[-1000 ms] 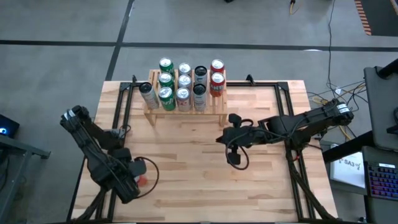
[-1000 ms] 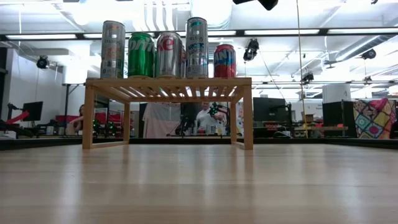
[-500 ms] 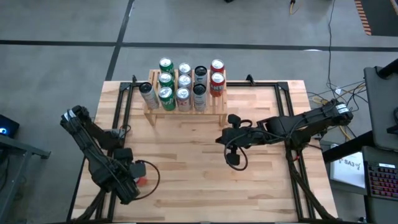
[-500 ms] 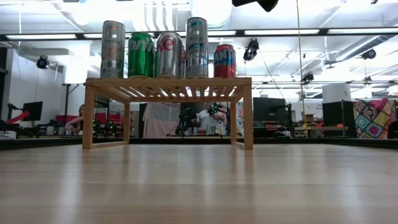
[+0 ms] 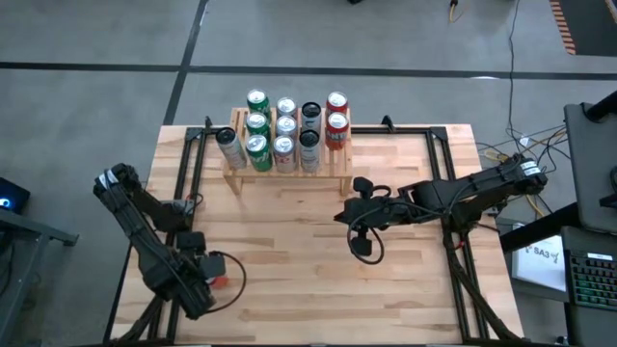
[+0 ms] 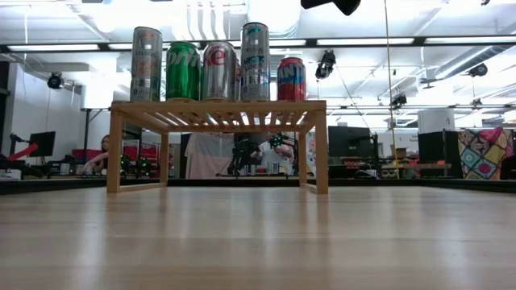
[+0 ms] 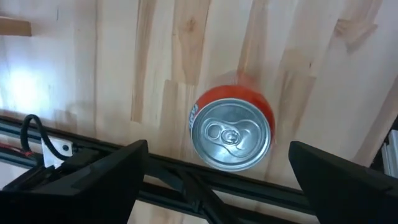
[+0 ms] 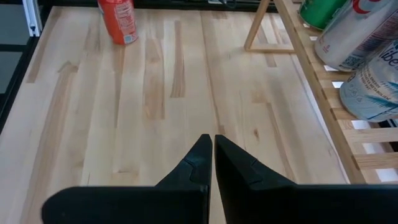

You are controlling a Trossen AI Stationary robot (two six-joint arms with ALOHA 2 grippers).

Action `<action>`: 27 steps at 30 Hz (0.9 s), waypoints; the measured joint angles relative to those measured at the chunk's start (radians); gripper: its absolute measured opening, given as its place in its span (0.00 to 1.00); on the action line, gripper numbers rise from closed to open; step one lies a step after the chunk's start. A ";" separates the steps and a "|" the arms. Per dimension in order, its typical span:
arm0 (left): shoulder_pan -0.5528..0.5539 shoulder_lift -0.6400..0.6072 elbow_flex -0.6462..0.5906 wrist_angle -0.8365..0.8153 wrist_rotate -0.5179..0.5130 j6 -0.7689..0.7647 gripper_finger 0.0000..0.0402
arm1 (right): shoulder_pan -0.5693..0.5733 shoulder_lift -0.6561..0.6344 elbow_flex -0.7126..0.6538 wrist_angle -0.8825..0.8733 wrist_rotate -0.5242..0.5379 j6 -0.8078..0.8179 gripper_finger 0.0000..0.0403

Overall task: Place canned beverage on shelf
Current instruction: Put the orange soda can on the shelf

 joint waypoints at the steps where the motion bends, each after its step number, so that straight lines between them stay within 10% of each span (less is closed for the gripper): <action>1: -0.002 0.000 0.000 0.001 0.000 -0.006 0.93 | 0.000 0.000 0.000 0.000 0.000 0.000 0.02; 27: -0.023 -0.006 -0.187 0.183 0.001 -0.041 0.93 | 0.000 0.000 0.000 0.000 0.000 0.011 0.02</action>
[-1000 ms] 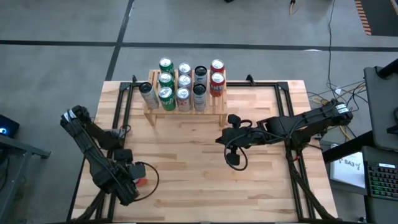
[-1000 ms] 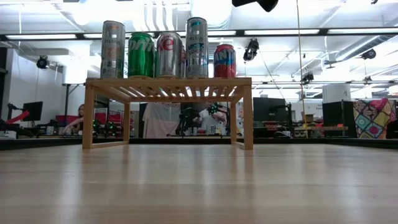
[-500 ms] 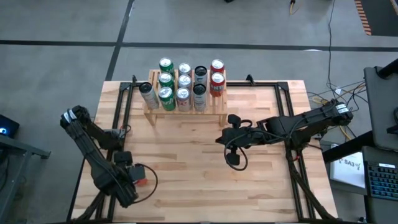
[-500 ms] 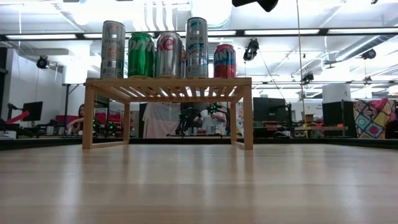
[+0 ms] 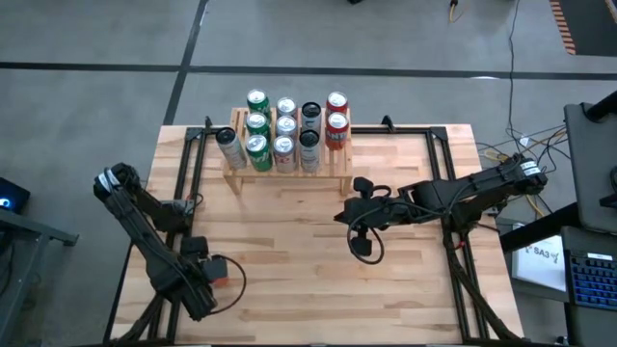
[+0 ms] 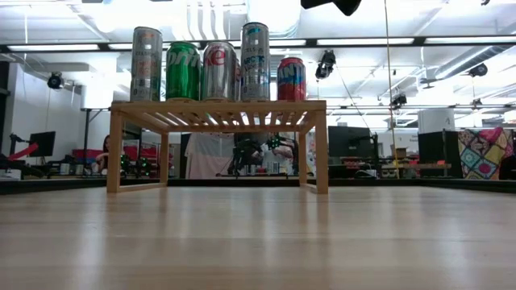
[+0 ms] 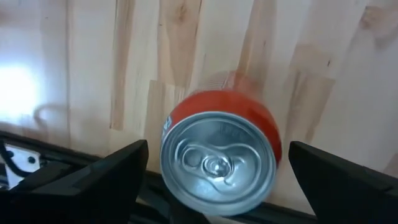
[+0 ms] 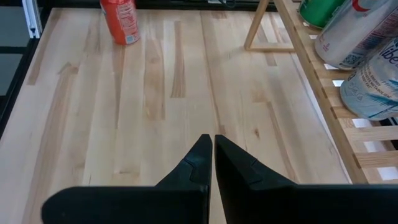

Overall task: Place canned beverage on shelf
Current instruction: Put the orange soda can on the shelf

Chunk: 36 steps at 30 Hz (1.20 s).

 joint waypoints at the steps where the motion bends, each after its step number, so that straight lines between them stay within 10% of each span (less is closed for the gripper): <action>1: 0.000 0.000 -0.010 0.009 0.000 -0.001 0.93 | 0.000 0.000 -0.001 0.000 0.000 0.000 0.02; 25: 0.000 0.000 -0.110 0.117 -0.001 0.006 0.73 | 0.000 0.000 -0.011 0.013 0.000 0.001 0.02; 36: 0.042 0.002 0.143 0.064 -0.210 0.104 0.73 | 0.034 0.009 -0.022 -0.061 -0.001 0.114 0.02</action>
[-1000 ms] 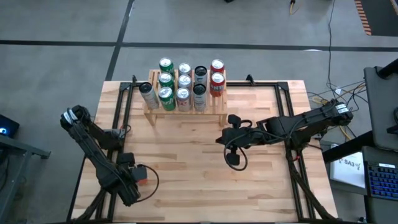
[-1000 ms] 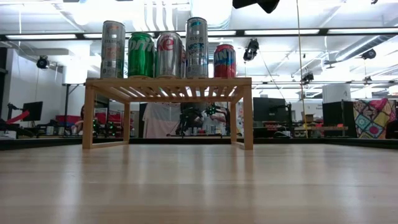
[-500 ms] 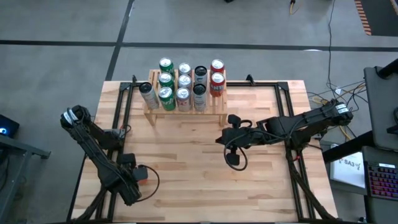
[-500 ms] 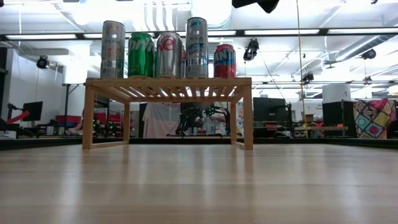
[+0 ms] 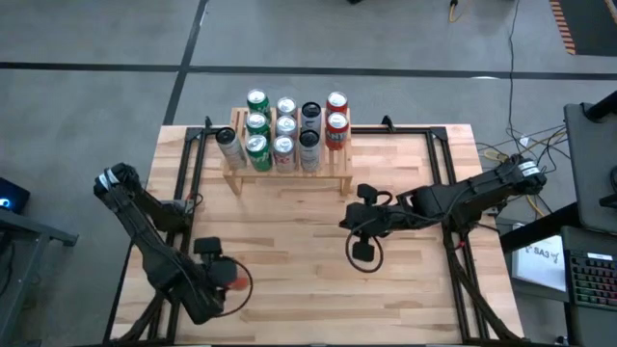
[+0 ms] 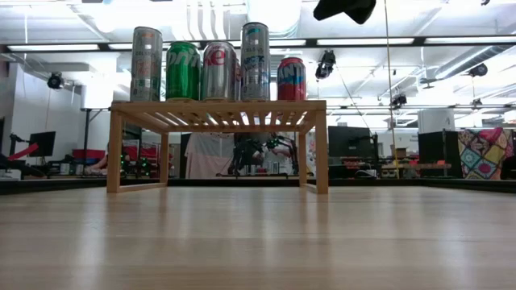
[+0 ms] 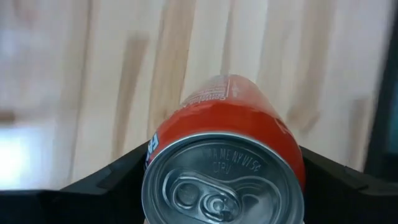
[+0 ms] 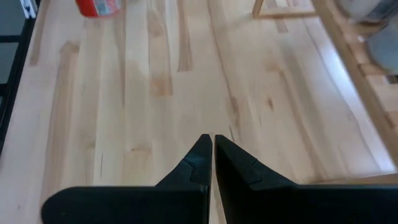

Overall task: Place canned beverage on shelf
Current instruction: Put the orange soda can on the shelf

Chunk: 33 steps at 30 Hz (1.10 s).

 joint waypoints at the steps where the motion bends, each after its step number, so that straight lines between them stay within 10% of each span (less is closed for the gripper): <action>1: 0.013 0.000 0.029 0.003 -0.021 0.031 0.73 | 0.005 0.006 -0.002 -0.001 0.000 0.004 0.02; 21: 0.366 0.000 0.119 0.192 -0.138 0.704 0.73 | 0.023 0.213 -0.003 0.138 0.000 -0.011 0.06; 33: 0.399 0.000 0.007 0.329 -0.132 0.692 0.73 | 0.023 0.260 0.011 0.267 0.002 -0.059 0.53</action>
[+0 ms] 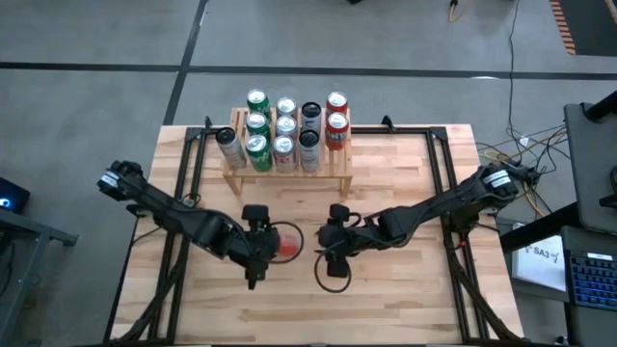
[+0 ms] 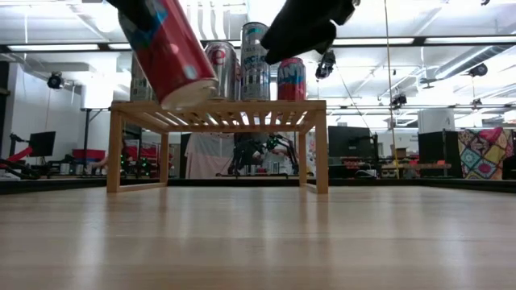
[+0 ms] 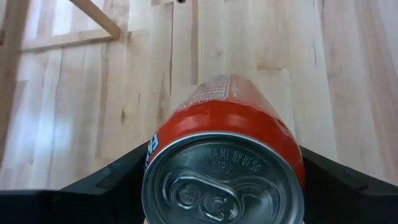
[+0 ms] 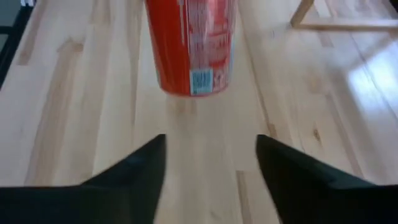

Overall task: Place canned beverage on shelf
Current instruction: Put the orange soda can on the shelf

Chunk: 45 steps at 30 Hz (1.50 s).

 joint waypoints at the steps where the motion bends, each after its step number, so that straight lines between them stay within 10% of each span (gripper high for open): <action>1: 0.000 0.000 -0.009 0.007 0.001 -0.006 0.73 | 0.000 0.001 0.000 0.010 0.000 -0.005 0.58; 11: 0.003 0.016 -0.027 0.065 -0.019 -0.022 0.73 | 0.000 0.073 0.000 0.180 0.009 -0.102 0.93; 45: 0.028 0.016 -0.026 0.228 -0.070 -0.006 0.73 | -0.020 0.121 0.000 0.310 0.023 -0.146 0.84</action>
